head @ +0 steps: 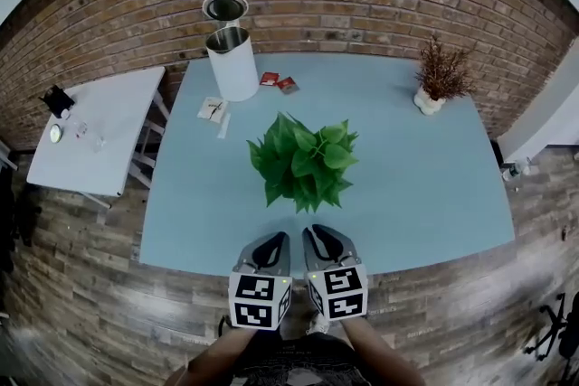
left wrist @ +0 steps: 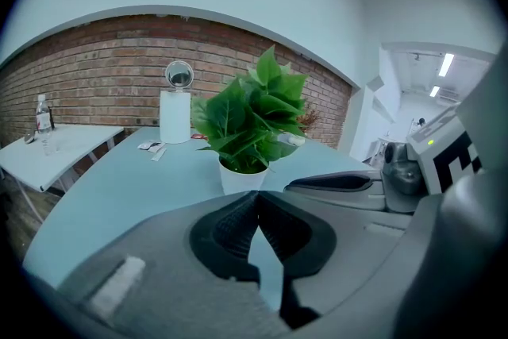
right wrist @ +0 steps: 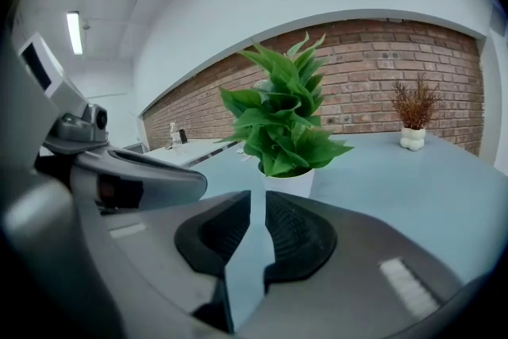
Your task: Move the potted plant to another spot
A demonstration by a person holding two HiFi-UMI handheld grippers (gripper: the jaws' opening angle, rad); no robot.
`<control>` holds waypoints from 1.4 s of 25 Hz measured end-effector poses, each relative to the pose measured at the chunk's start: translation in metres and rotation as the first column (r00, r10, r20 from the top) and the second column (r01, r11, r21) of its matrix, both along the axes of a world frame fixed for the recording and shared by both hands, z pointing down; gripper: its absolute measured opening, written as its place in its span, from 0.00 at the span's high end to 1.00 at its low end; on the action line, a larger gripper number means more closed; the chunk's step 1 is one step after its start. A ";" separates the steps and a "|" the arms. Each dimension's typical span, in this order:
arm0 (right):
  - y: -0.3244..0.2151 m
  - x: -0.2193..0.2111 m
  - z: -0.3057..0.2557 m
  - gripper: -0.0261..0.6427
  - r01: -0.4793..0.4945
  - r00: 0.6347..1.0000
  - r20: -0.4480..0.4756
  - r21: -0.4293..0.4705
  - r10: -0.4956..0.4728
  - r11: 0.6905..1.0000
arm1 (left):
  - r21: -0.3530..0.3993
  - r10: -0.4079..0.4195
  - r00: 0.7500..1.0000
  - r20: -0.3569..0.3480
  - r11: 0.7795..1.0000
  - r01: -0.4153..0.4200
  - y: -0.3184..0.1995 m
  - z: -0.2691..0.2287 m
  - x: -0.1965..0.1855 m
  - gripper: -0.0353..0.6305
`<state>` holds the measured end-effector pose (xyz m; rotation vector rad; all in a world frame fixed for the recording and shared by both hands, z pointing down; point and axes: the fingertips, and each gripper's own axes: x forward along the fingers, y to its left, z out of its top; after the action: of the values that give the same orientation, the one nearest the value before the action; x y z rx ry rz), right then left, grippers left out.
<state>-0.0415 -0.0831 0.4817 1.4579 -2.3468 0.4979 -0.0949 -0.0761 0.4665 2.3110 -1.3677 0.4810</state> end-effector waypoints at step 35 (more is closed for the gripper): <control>-0.113 -0.005 0.063 0.22 -0.351 0.935 -0.058 -0.031 0.349 0.936 | -0.044 0.236 0.972 0.006 0.971 -0.236 -0.086 0.028 -0.051 0.94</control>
<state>-0.0469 -0.1966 0.5449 1.8569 -2.0285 0.5845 -0.1461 -0.1621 0.4942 2.4511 -1.0797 0.5898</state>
